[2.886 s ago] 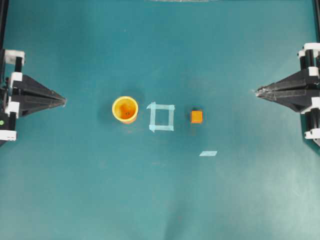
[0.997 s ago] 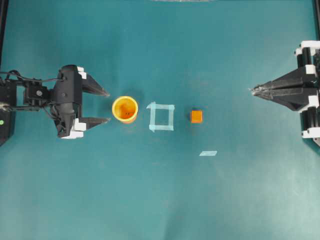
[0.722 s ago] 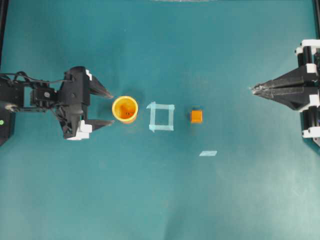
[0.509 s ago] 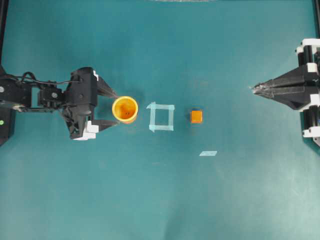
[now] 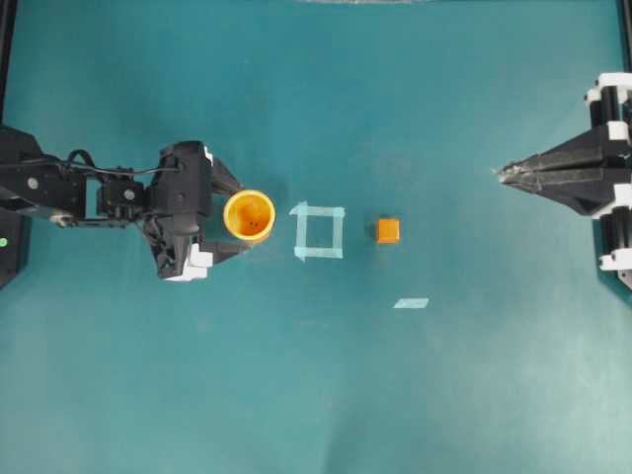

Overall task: Move the cup forward with left arm.
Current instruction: 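Close the left gripper around the orange cup's sides, then drag the gripped orange cup toward the front-left of the table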

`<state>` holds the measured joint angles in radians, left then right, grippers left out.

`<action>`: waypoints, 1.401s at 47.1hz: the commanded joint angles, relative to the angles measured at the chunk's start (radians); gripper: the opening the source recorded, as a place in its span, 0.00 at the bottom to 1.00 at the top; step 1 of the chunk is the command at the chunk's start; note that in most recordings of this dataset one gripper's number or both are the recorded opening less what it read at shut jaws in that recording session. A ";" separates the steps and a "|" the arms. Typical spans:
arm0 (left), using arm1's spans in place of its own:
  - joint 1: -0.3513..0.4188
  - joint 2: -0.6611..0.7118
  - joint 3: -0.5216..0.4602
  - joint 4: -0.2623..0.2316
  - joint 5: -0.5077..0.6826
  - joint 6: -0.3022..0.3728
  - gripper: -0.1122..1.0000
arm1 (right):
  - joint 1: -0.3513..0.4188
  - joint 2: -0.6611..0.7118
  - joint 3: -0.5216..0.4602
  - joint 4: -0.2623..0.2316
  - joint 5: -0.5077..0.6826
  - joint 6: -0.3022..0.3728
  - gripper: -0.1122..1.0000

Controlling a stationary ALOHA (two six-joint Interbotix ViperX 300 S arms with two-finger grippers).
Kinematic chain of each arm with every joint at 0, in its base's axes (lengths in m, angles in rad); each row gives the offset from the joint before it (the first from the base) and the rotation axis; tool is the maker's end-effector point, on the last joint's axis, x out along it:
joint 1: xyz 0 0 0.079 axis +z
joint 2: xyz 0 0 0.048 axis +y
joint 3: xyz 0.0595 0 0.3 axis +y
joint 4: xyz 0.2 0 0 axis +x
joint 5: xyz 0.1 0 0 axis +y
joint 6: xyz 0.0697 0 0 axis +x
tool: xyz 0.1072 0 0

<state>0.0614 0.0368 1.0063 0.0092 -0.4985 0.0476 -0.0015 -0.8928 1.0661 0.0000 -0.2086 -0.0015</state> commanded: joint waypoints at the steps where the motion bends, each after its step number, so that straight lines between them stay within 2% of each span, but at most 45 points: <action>1: 0.000 0.000 -0.020 0.000 -0.018 0.002 0.85 | 0.000 0.002 -0.031 0.000 -0.003 -0.002 0.10; 10: 0.002 0.006 -0.021 0.000 -0.031 0.014 0.84 | 0.000 0.002 -0.032 0.000 -0.003 0.000 0.10; 19: 0.003 0.005 -0.021 0.000 -0.063 0.018 0.71 | 0.000 0.002 -0.031 0.000 -0.003 0.002 0.10; 24: 0.003 0.005 -0.021 0.000 -0.067 0.017 0.69 | 0.000 0.002 -0.031 0.000 -0.002 0.002 0.10; 41: -0.048 -0.014 -0.012 0.000 -0.069 0.012 0.69 | 0.000 0.003 -0.032 0.000 0.017 0.002 0.10; 66: -0.170 -0.064 0.003 -0.009 -0.031 -0.003 0.69 | 0.000 0.002 -0.037 0.000 0.017 0.002 0.10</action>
<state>-0.0874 -0.0077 1.0186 0.0061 -0.5262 0.0460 -0.0015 -0.8928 1.0630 0.0015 -0.1887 -0.0015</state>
